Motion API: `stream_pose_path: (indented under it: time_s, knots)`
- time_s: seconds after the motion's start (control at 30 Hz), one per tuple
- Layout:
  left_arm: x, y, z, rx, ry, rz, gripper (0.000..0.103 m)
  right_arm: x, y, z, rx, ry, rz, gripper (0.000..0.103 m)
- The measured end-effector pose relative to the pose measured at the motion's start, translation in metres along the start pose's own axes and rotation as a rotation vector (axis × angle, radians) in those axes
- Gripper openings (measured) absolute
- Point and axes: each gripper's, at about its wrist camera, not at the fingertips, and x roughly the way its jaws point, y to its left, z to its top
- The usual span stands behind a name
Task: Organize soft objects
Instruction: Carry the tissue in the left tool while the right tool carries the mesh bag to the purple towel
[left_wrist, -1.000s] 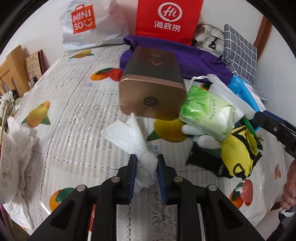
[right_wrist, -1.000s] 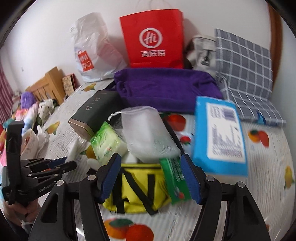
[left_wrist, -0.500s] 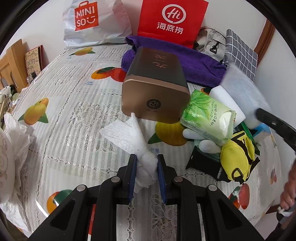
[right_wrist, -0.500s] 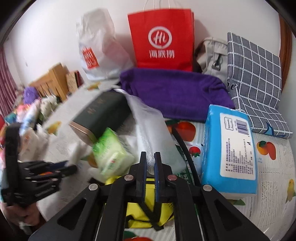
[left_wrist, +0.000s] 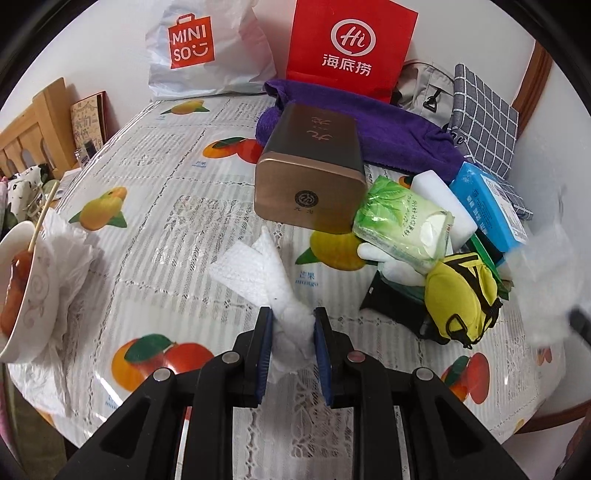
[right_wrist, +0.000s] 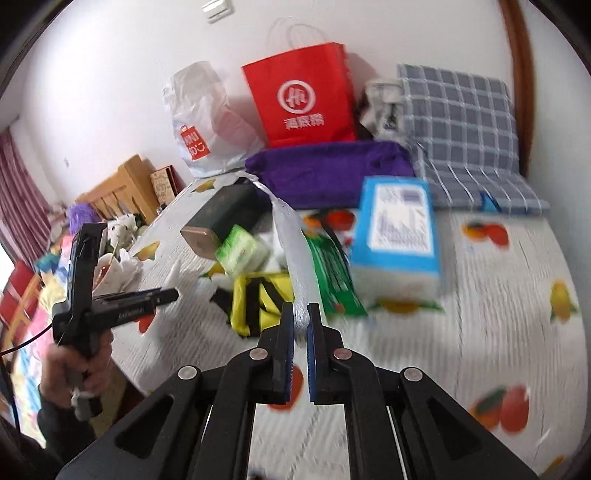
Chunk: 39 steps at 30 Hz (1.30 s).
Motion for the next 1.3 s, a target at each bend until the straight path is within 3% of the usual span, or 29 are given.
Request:
stream_pose_path:
  time_s: [0.1, 0.23, 0.37, 0.43, 0.57, 0.73, 0.83, 0.9, 0.93, 0.97, 1.0, 1.07, 1.1, 1.13, 1.3]
  knots:
    - [-0.003, -0.005, -0.003, 0.001, 0.004, -0.003, 0.021, 0.002, -0.022, -0.019, 0.071, 0.051, 0.010, 0.006]
    - [-0.006, -0.012, -0.005, 0.019, -0.001, 0.006, 0.021, 0.012, -0.050, -0.040, 0.145, 0.110, -0.076, 0.012]
    - [-0.004, -0.016, -0.005, 0.024, 0.005, 0.011, 0.021, 0.018, -0.065, -0.048, 0.121, 0.131, -0.211, 0.060]
    - [-0.003, -0.017, -0.005, 0.028, 0.008, 0.013, 0.021, 0.018, -0.069, -0.047, 0.101, 0.109, -0.264, 0.065]
    - [0.001, -0.016, -0.004, 0.026, 0.016, 0.012, 0.021, 0.026, -0.072, -0.042, 0.062, 0.093, -0.286, 0.084]
    - [0.003, -0.015, -0.003, 0.024, 0.017, 0.011, 0.021, 0.066, -0.077, -0.036, -0.011, 0.133, -0.300, 0.085]
    - [0.003, -0.014, -0.001, 0.019, 0.015, 0.010, 0.021, 0.077, -0.080, -0.038, -0.023, 0.130, -0.300, 0.091]
    - [0.002, -0.014, 0.001, 0.016, 0.013, 0.014, 0.021, 0.079, -0.076, -0.039, -0.045, 0.110, -0.291, 0.089]
    - [0.002, -0.014, 0.002, 0.015, 0.013, 0.015, 0.021, 0.079, -0.074, -0.040, -0.060, 0.102, -0.292, 0.081]
    - [0.001, -0.014, 0.003, 0.014, 0.012, 0.015, 0.021, 0.078, -0.071, -0.042, -0.077, 0.089, -0.281, 0.064]
    - [0.001, -0.015, 0.004, 0.014, 0.011, 0.015, 0.021, 0.077, -0.068, -0.042, -0.087, 0.085, -0.262, 0.055]
    - [-0.001, -0.016, 0.007, 0.015, 0.007, 0.013, 0.021, 0.077, -0.063, -0.041, -0.101, 0.090, -0.248, 0.021]
    - [-0.002, -0.017, 0.009, 0.016, 0.005, 0.012, 0.021, 0.077, -0.061, -0.041, -0.113, 0.098, -0.245, 0.011]
    - [-0.004, -0.017, 0.010, 0.018, 0.002, 0.009, 0.021, 0.077, -0.058, -0.041, -0.120, 0.111, -0.240, 0.006]
    - [-0.016, -0.019, 0.020, 0.033, -0.022, 0.004, 0.021, 0.063, -0.052, -0.038, -0.115, 0.119, -0.214, 0.005]
